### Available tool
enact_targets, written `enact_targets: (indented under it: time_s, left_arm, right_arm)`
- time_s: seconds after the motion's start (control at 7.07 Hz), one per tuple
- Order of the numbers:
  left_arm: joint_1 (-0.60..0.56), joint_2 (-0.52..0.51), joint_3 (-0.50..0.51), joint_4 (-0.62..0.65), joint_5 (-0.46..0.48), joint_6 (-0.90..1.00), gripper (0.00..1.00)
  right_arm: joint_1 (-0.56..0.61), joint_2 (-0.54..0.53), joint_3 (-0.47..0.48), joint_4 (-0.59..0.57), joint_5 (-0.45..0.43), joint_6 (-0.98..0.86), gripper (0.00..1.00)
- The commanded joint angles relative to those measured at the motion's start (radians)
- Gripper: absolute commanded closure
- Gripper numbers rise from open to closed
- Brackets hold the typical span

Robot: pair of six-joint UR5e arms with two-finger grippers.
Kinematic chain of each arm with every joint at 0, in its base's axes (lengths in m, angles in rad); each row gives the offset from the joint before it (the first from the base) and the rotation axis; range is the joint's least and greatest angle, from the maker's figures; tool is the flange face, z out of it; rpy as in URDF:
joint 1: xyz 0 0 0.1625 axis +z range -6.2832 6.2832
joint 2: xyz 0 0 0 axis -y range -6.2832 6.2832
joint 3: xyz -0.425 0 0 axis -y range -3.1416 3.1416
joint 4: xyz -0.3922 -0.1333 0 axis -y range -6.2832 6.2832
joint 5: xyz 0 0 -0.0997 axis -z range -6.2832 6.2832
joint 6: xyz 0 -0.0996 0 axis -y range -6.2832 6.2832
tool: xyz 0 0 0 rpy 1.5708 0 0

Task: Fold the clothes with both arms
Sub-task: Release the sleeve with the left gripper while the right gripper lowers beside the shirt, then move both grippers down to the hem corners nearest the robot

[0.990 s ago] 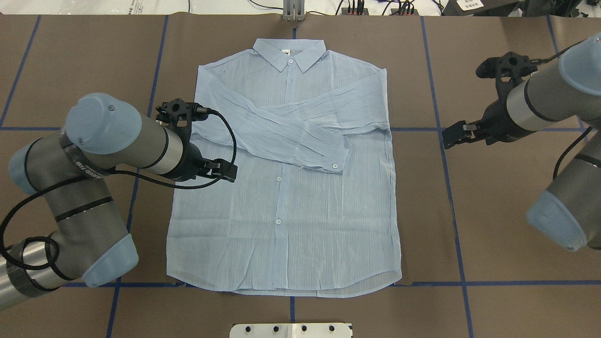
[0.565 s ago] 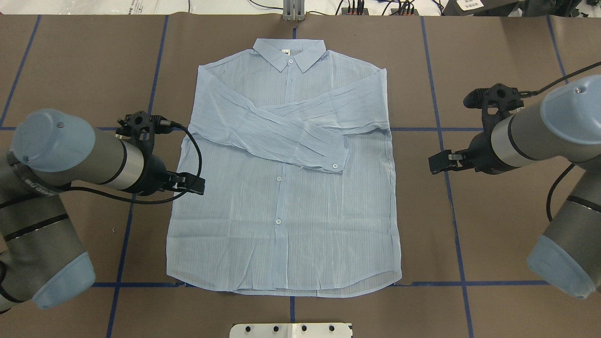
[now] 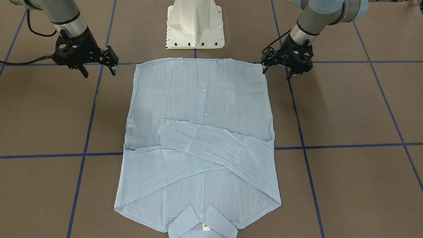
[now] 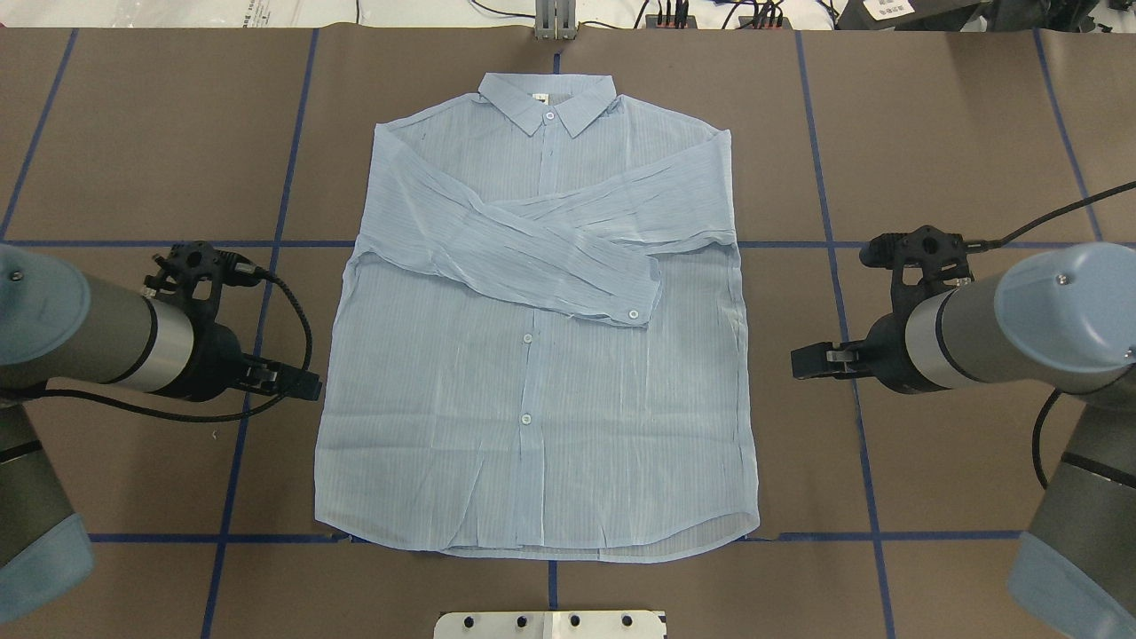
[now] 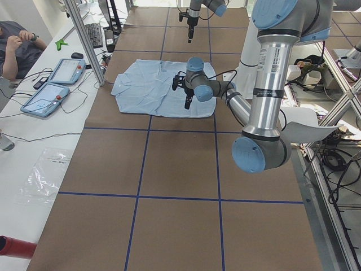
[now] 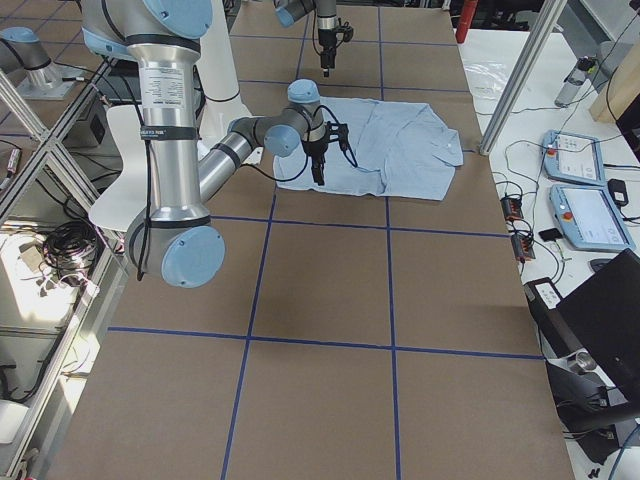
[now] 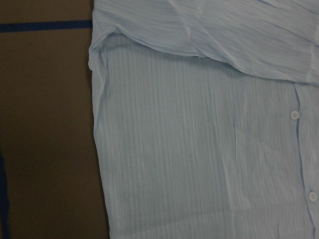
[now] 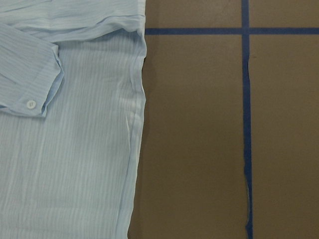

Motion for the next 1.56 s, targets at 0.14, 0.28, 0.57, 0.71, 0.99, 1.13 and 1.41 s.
enact_targets:
  time_s: [0.14, 0.28, 0.57, 0.71, 0.99, 1.13, 1.41]
  left_arm:
    - [0.0, 0.201, 0.006, -0.225, 0.0, 0.0, 0.0]
    - [0.002, 0.204, 0.004, -0.231, 0.001, -0.056, 0.0]
    - [0.015, 0.201, 0.009, -0.234, 0.011, -0.108, 0.0]
    - [0.025, 0.183, 0.006, -0.231, 0.009, -0.194, 0.0]
    - [0.136, 0.12, 0.006, -0.19, 0.021, -0.342, 0.0]
    - [0.22, 0.072, 0.009, -0.126, 0.094, -0.405, 0.0]
    - [0.271, -0.011, 0.035, -0.025, 0.129, -0.478, 0.0]
  right_arm:
    - [-0.124, -0.018, 0.034, 0.003, -0.08, 0.109, 0.0]
    - [-0.15, -0.019, 0.033, 0.003, -0.102, 0.122, 0.0]
    - [-0.162, -0.019, 0.033, 0.003, -0.113, 0.132, 0.0]
    - [-0.162, -0.019, 0.033, 0.003, -0.117, 0.132, 0.0]
    - [-0.162, -0.021, 0.033, 0.003, -0.116, 0.132, 0.0]
    - [-0.162, -0.021, 0.033, 0.005, -0.116, 0.132, 0.0]
    - [-0.161, -0.021, 0.033, 0.005, -0.116, 0.132, 0.0]
